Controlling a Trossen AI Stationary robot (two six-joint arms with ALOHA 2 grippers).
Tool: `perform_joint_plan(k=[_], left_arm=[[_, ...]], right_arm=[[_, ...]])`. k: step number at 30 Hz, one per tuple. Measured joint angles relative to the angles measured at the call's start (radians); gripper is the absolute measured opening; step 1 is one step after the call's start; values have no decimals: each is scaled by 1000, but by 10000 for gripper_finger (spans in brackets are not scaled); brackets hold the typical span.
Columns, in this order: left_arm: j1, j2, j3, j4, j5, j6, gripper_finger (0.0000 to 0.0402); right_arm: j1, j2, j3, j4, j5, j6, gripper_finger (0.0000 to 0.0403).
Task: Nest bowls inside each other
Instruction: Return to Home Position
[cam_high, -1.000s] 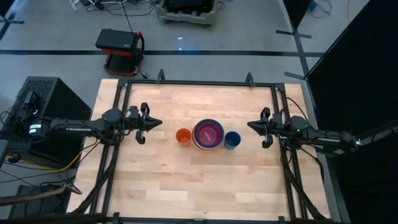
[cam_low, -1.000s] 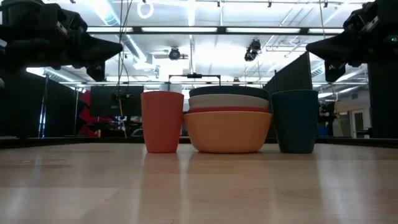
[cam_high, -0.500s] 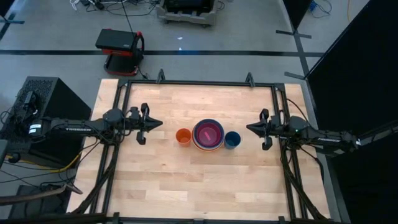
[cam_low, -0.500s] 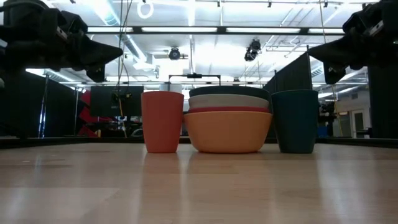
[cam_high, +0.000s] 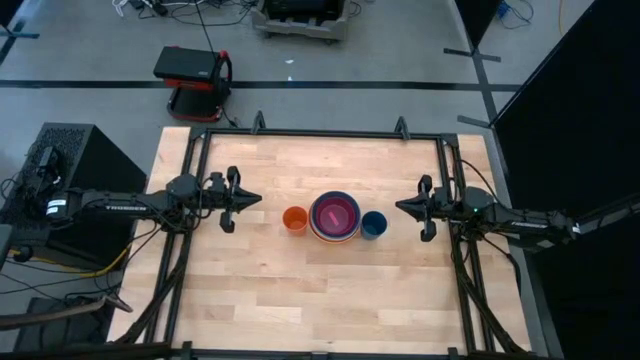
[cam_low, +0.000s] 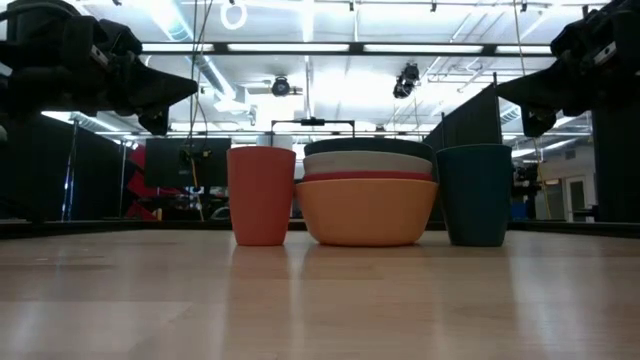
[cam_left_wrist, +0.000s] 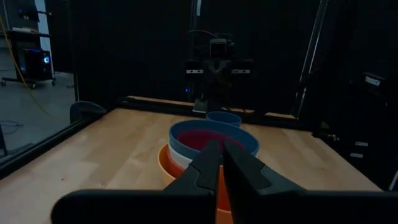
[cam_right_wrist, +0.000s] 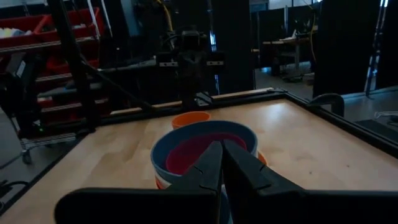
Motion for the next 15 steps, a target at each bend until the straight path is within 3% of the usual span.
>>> perform_joint_plan(k=[15], left_arm=[[0,0,0,-1,0,-1,5]], right_arm=[[0,0,-1,1,0,2,0]])
